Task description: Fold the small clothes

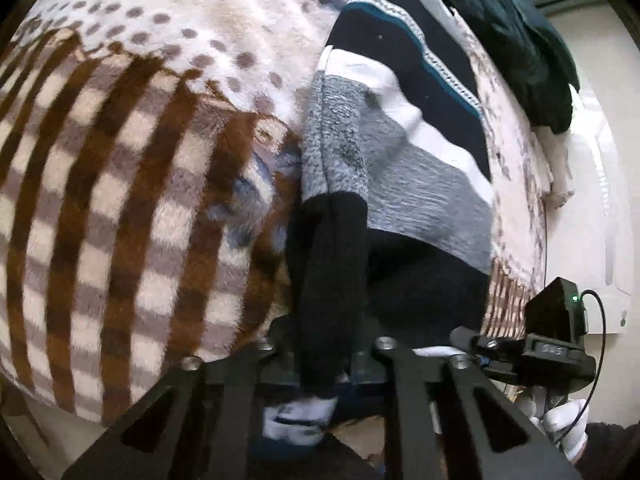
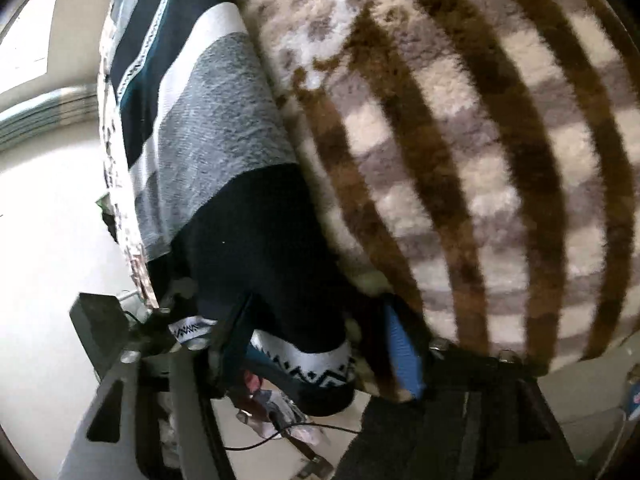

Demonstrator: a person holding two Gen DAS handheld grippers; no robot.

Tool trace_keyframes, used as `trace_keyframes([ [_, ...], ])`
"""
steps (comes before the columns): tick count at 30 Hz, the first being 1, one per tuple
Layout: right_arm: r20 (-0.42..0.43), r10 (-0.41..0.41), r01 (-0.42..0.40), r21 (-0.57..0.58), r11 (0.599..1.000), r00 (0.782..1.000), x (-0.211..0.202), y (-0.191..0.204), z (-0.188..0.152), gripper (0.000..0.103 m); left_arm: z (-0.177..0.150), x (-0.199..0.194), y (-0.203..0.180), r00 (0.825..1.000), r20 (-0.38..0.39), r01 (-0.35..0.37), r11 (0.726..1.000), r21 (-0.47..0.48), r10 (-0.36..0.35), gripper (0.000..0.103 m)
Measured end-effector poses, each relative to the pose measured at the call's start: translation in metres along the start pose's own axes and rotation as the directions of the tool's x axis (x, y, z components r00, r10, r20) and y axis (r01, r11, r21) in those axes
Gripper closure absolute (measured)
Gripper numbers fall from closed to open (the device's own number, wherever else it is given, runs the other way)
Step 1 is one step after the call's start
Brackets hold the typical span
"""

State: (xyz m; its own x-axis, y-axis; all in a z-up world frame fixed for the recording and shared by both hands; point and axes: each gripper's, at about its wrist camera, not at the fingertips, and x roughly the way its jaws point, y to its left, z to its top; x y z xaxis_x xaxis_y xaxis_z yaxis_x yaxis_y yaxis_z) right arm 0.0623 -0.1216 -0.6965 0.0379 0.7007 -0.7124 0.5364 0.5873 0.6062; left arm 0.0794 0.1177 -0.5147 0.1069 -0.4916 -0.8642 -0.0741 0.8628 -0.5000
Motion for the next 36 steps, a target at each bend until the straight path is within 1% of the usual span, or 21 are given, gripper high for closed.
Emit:
trace_keyframes([
  [1,-0.005,0.002,-0.003,-0.004,1.0,1.0,0.001,0.004,-0.003,0.084,-0.002,-0.005,-0.001,1.0,0.01,0.011,1.0,-0.007,-0.01,0.093],
  [2,0.004,0.007,-0.007,-0.015,1.0,1.0,-0.002,0.01,-0.006,0.088,-0.004,-0.012,-0.001,0.999,0.021,0.028,0.999,-0.024,-0.027,0.094],
  [6,0.022,0.066,-0.066,-0.006,0.998,0.998,-0.016,0.025,-0.011,0.09,-0.001,-0.039,-0.011,0.995,0.065,0.078,0.995,-0.059,-0.074,0.094],
  [8,0.037,0.112,-0.112,-0.002,0.994,0.993,-0.032,0.038,-0.011,0.091,0.004,-0.055,-0.024,0.991,0.1,0.097,0.994,-0.049,-0.091,0.094],
  [10,0.055,0.139,-0.138,-0.019,0.99,0.989,-0.048,0.052,-0.01,0.091,0.013,-0.074,-0.038,0.984,0.137,0.117,0.993,-0.029,-0.112,0.094],
  [12,0.078,0.17,-0.166,-0.05,0.985,0.982,-0.069,0.072,-0.006,0.091,0.028,-0.093,-0.054,0.977,0.173,0.124,0.992,-0.002,-0.122,0.094],
  [14,0.102,0.192,-0.184,-0.081,0.98,0.976,-0.086,0.092,0.0,0.092,0.051,-0.113,-0.069,0.964,0.211,0.165,0.986,0.013,-0.164,0.094],
  [17,0.147,0.226,-0.206,-0.142,0.968,0.963,-0.113,0.131,0.023,0.092,0.089,-0.122,-0.091,0.945,0.255,0.205,0.978,0.026,-0.205,0.094],
  [18,0.164,0.234,-0.206,-0.169,0.964,0.958,-0.123,0.146,0.037,0.092,0.104,-0.123,-0.097,0.939,0.271,0.214,0.976,0.028,-0.214,0.094],
  [20,0.199,0.238,-0.198,-0.2,0.96,0.951,-0.136,0.168,0.061,0.092,0.136,-0.12,-0.104,0.932,0.288,0.221,0.975,0.026,-0.219,0.094],
  [22,0.241,0.237,-0.188,-0.209,0.96,0.941,-0.148,0.19,0.099,0.092,0.171,-0.11,-0.109,0.928,0.298,0.231,0.973,0.012,-0.224,0.094],
  [23,0.249,0.244,-0.192,-0.213,0.958,0.937,-0.158,0.193,0.115,0.092,0.191,-0.105,-0.111,0.929,0.299,0.226,0.974,0.001,-0.216,0.094],
  [25,0.284,0.23,-0.171,-0.218,0.961,0.931,-0.162,0.218,0.158,0.092,0.23,-0.091,-0.112,0.93,0.292,0.237,0.971,-0.014,-0.223,0.094],
  [26,0.292,0.218,-0.154,-0.227,0.962,0.931,-0.162,0.231,0.182,0.092,0.257,-0.08,-0.112,0.933,0.283,0.236,0.971,-0.021,-0.221,0.094],
  [28,0.318,0.198,-0.132,-0.216,0.967,0.927,-0.156,0.251,0.227,0.092,0.292,-0.066,-0.109,0.938,0.27,0.237,0.971,-0.043,-0.217,0.094],
  [30,0.34,0.165,-0.099,-0.204,0.974,0.926,-0.147,0.269,0.273,0.092,0.333,-0.045,-0.102,0.946,0.234,0.246,0.967,-0.07,-0.224,0.093],
  [32,0.335,0.147,-0.091,-0.177,0.98,0.931,-0.133,0.28,0.317,0.092,0.367,-0.024,-0.094,0.952,0.207,0.25,0.963,-0.104,-0.225,0.09],
  [33,0.336,0.127,-0.078,-0.155,0.985,0.933,-0.123,0.284,0.34,0.092,0.385,-0.012,-0.088,0.952,0.188,0.266,0.955,-0.132,-0.239,0.087],
  [34,0.329,0.121,-0.08,-0.136,0.988,0.937,-0.114,0.286,0.362,0.092,0.398,-0.004,-0.082,0.951,0.178,0.284,0.945,-0.161,-0.255,0.073],
  [35,0.309,0.138,-0.107,-0.116,0.987,0.941,-0.106,0.286,0.382,0.089,0.411,0.006,-0.075,0.949,0.167,0.3,0.933,-0.198,-0.269,0.055],
  [36,0.282,0.149,-0.132,-0.076,0.988,0.948,-0.095,0.283,0.403,0.089,0.422,0.014,-0.067,0.939,0.159,0.337,0.911,-0.239,-0.306,0.047],
])
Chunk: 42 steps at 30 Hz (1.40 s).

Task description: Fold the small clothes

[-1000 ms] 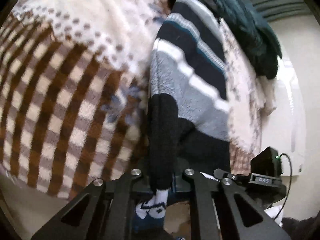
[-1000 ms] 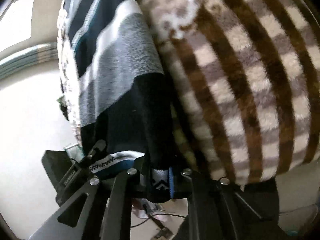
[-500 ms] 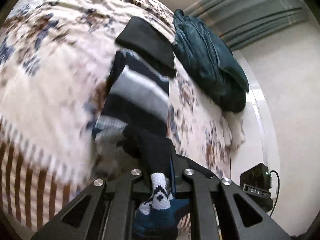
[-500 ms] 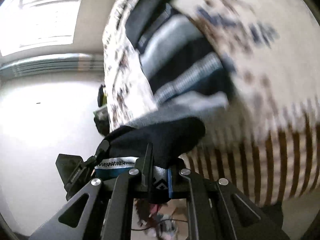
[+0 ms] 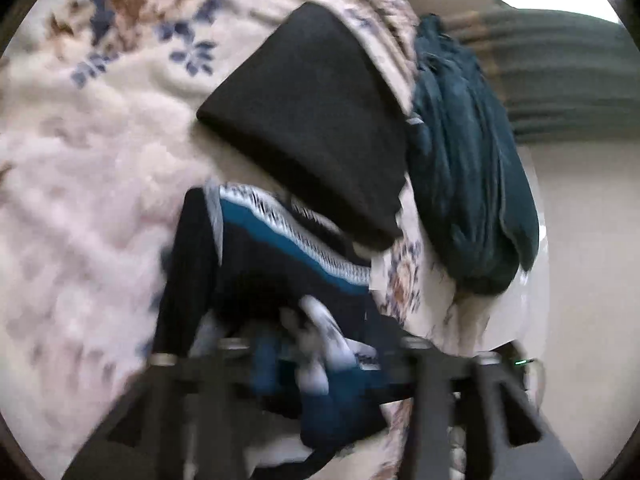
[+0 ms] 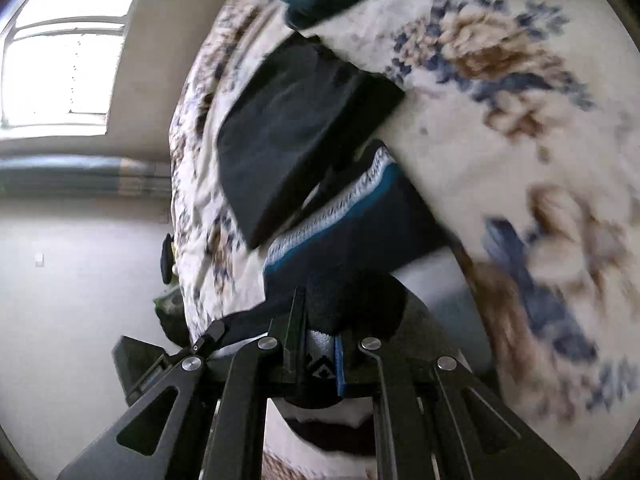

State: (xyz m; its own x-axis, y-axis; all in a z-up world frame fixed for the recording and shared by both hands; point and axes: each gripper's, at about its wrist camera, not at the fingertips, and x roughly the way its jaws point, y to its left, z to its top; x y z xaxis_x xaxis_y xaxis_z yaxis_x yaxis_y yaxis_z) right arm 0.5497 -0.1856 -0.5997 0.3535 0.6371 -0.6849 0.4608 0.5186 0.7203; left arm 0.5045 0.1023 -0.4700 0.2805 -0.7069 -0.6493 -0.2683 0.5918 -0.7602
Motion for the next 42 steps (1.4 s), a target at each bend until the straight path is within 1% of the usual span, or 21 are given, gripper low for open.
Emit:
trace_keyframes([
  [1,-0.024,0.004,-0.002,0.048,0.999,1.0,0.012,-0.005,0.014,0.087,0.008,0.005,0.006,0.999,-0.01,0.045,0.998,-0.037,-0.046,0.038],
  [3,-0.048,0.033,-0.028,0.096,0.995,0.998,0.023,-0.012,0.036,0.071,0.019,0.004,0.017,0.994,0.005,0.11,0.989,-0.096,-0.11,0.037],
  [5,-0.014,0.058,-0.057,0.078,0.995,0.998,0.015,-0.012,0.043,0.044,0.022,-0.009,0.03,0.979,0.068,0.2,0.969,-0.144,-0.192,0.029],
  [7,0.023,0.076,-0.077,0.044,0.996,0.997,-0.003,-0.011,0.046,0.038,0.024,-0.023,0.036,0.973,0.115,0.218,0.963,-0.157,-0.201,0.028],
  [9,0.032,0.035,-0.035,0.003,0.999,0.999,-0.013,-0.01,0.047,0.038,0.022,-0.037,0.036,0.976,0.149,0.176,0.977,-0.118,-0.158,0.028],
  [12,0.035,-0.081,0.085,-0.121,0.989,0.996,-0.015,-0.006,0.046,0.038,0.017,-0.043,0.013,0.99,0.144,-0.001,0.998,0.067,-0.008,0.028],
  [13,0.035,-0.128,0.132,-0.166,0.977,0.991,-0.012,-0.005,0.045,0.038,0.016,-0.04,0.005,0.99,0.138,-0.046,0.99,0.136,0.027,0.028],
  [15,0.024,-0.181,0.182,-0.246,0.952,0.983,-0.002,-0.002,0.045,0.038,0.012,-0.026,-0.014,0.984,0.119,-0.161,0.948,0.274,0.132,0.028],
  [19,-0.018,-0.219,0.202,-0.323,0.925,0.976,0.027,-0.002,0.046,0.038,0.016,0.011,-0.03,0.96,0.093,-0.279,0.873,0.4,0.264,0.028],
  [21,-0.037,-0.235,0.212,-0.313,0.926,0.971,0.043,-0.004,0.054,0.038,0.023,0.031,-0.03,0.948,0.086,-0.314,0.855,0.413,0.307,0.029],
  [22,-0.05,-0.237,0.211,-0.304,0.929,0.97,0.051,-0.005,0.06,0.039,0.027,0.04,-0.027,0.943,0.079,-0.326,0.85,0.413,0.323,0.036],
  [23,-0.063,-0.236,0.208,-0.296,0.932,0.97,0.057,-0.006,0.064,0.051,0.03,0.045,-0.025,0.943,0.079,-0.327,0.849,0.416,0.325,0.068],
  [24,-0.078,-0.223,0.193,-0.282,0.94,0.972,0.063,-0.008,0.068,0.065,0.033,0.049,-0.023,0.934,0.08,-0.35,0.841,0.412,0.349,0.089],
  [25,-0.083,-0.216,0.187,-0.273,0.944,0.973,0.064,-0.008,0.07,0.084,0.034,0.051,-0.021,0.927,0.086,-0.366,0.836,0.408,0.364,0.096],
  [29,0.006,-0.195,0.189,-0.289,0.939,0.981,0.052,-0.001,0.074,0.102,0.033,0.038,-0.021,0.921,0.145,-0.389,0.826,0.407,0.362,0.096],
  [33,0.069,-0.198,0.209,-0.241,0.948,0.978,0.04,-0.006,0.09,0.102,0.05,0.055,-0.008,0.903,0.122,-0.428,0.826,0.367,0.413,0.096],
  [34,0.059,-0.201,0.209,-0.231,0.95,0.978,0.041,-0.008,0.094,0.102,0.052,0.055,-0.004,0.908,0.109,-0.416,0.839,0.351,0.404,0.096],
  [39,-0.114,-0.177,0.145,-0.247,0.958,0.978,0.045,-0.011,0.086,0.099,0.053,0.048,-0.011,0.913,0.121,-0.405,0.835,0.373,0.389,0.096],
  [40,-0.129,-0.185,0.148,-0.252,0.956,0.974,0.047,-0.013,0.082,0.087,0.054,0.047,-0.009,0.917,0.118,-0.397,0.842,0.364,0.381,0.096],
  [41,-0.145,-0.214,0.171,-0.261,0.95,0.966,0.051,-0.017,0.076,0.064,0.055,0.047,-0.006,0.92,0.111,-0.39,0.85,0.355,0.375,0.096],
  [42,-0.156,-0.235,0.189,-0.26,0.947,0.959,0.055,-0.021,0.072,0.058,0.057,0.048,-0.004,0.921,0.107,-0.388,0.854,0.346,0.375,0.096],
])
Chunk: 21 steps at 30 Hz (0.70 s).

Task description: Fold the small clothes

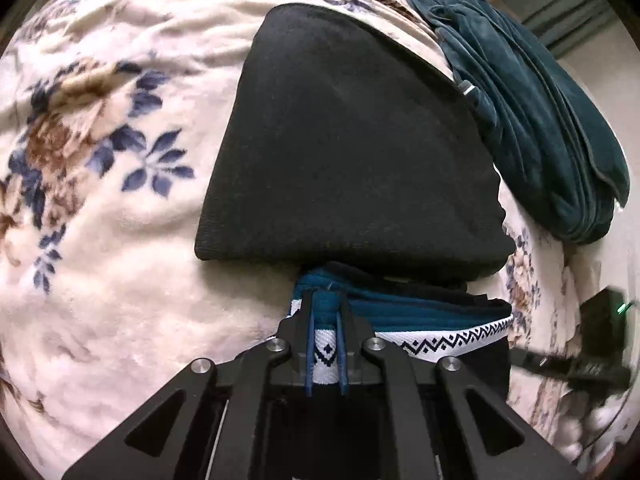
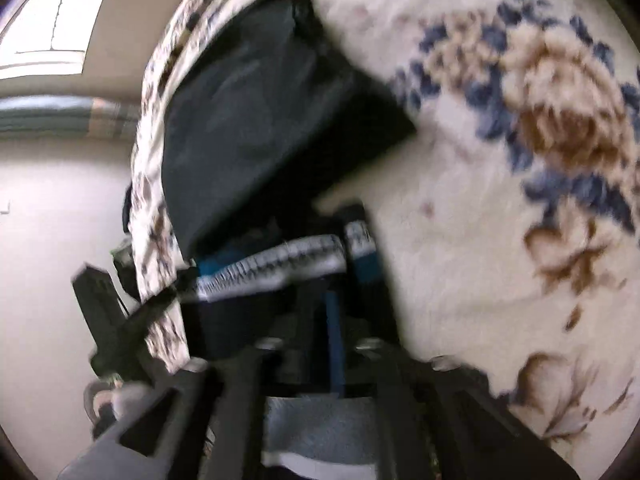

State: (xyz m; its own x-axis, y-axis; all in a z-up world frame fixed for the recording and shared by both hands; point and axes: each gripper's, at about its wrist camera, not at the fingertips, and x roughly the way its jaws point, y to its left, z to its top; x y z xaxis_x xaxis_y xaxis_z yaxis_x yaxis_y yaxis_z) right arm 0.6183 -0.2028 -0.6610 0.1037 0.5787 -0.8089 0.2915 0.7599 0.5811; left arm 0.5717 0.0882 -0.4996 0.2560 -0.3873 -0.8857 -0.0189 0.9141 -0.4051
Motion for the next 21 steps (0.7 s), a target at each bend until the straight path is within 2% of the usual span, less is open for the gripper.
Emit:
trace_keyframes([
  [2,-0.038,0.007,-0.006,0.038,0.999,0.999,0.014,-0.008,-0.006,0.058,0.001,0.001,0.001,1.0,0.0,0.002,1.0,-0.006,-0.002,0.096],
  [3,-0.033,0.021,-0.019,0.048,0.999,0.999,0.018,-0.009,-0.009,0.065,0.0,0.001,0.0,1.0,0.0,-0.004,1.0,-0.002,0.004,0.096],
  [4,0.014,0.025,-0.025,0.053,0.998,1.0,0.014,-0.009,-0.012,0.09,0.0,0.001,-0.001,1.0,0.003,-0.007,1.0,-0.001,0.007,0.096],
  [9,0.168,-0.04,0.032,0.048,0.998,0.985,-0.015,0.002,-0.03,0.092,0.004,0.006,-0.005,0.999,0.002,-0.032,0.999,0.04,0.032,0.096],
  [11,0.175,-0.103,0.093,0.062,0.994,0.979,-0.013,-0.003,-0.032,0.092,0.005,0.023,-0.002,0.998,-0.041,-0.045,0.998,0.043,0.047,0.096],
  [12,0.14,-0.133,0.125,0.068,0.99,0.981,-0.002,-0.004,-0.031,0.092,0.007,0.03,-0.001,0.997,-0.064,-0.045,0.999,0.032,0.046,0.096],
  [14,0.078,-0.144,0.138,0.075,0.988,0.986,0.009,-0.004,-0.024,0.089,0.012,0.026,0.0,0.998,-0.063,-0.019,1.0,0.0,0.019,0.095],
  [16,0.091,-0.116,0.107,0.094,0.99,0.989,0.0,-0.004,-0.018,0.082,0.017,0.013,-0.001,0.999,-0.04,0.011,1.0,0.0,-0.011,0.094],
  [19,0.15,-0.042,0.027,0.103,0.994,0.988,-0.016,-0.005,-0.007,0.058,0.021,0.007,0.0,0.999,-0.031,0.015,1.0,0.015,-0.014,0.095],
  [21,0.131,-0.023,0.01,0.099,0.995,0.991,-0.01,-0.007,0.002,0.055,0.021,0.011,0.0,0.999,-0.045,0.012,1.0,0.021,-0.011,0.095],
])
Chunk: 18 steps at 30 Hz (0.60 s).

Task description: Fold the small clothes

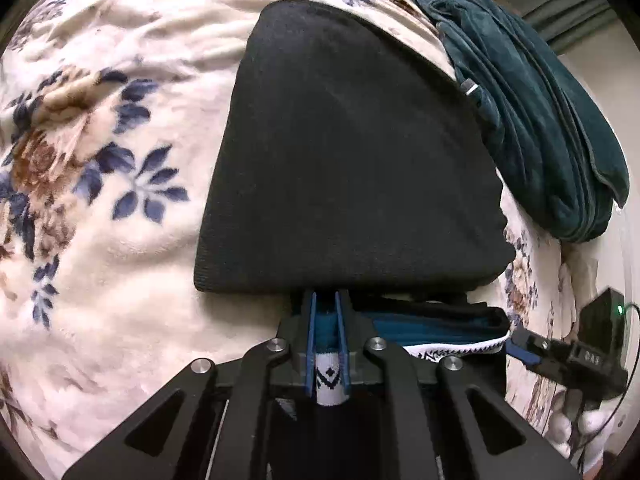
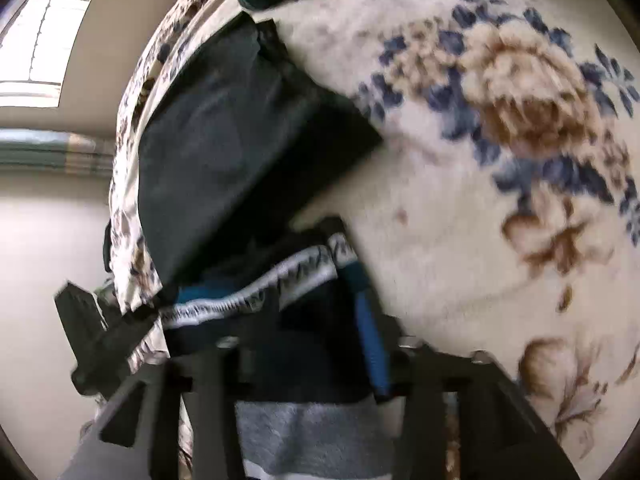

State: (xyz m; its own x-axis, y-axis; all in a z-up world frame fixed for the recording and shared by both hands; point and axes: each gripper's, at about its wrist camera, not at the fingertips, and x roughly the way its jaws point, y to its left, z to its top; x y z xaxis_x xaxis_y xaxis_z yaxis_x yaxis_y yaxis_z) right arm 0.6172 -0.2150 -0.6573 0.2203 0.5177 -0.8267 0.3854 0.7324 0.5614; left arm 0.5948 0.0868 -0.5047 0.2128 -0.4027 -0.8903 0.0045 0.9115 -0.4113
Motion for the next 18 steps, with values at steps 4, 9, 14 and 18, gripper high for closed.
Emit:
trace_keyframes([
  [4,0.002,-0.053,0.053,-0.057,0.997,0.999,0.019,0.011,0.005,0.096,-0.002,0.006,-0.002,1.0,-0.006,-0.015,1.0,0.015,0.015,0.095],
  [9,0.038,-0.125,0.127,-0.04,0.991,0.991,0.029,0.009,0.024,0.097,0.003,0.025,0.006,0.998,-0.028,-0.051,0.999,-0.012,0.051,0.096],
  [14,-0.008,-0.166,0.165,-0.074,0.984,0.986,0.029,0.023,0.024,0.08,0.0,0.004,0.017,0.998,-0.023,0.053,0.993,-0.102,-0.056,0.075],
  [18,0.007,-0.111,0.111,-0.104,0.988,0.994,-0.016,0.021,-0.005,0.061,-0.04,-0.05,0.019,0.986,0.061,0.163,0.976,-0.142,-0.156,0.048],
])
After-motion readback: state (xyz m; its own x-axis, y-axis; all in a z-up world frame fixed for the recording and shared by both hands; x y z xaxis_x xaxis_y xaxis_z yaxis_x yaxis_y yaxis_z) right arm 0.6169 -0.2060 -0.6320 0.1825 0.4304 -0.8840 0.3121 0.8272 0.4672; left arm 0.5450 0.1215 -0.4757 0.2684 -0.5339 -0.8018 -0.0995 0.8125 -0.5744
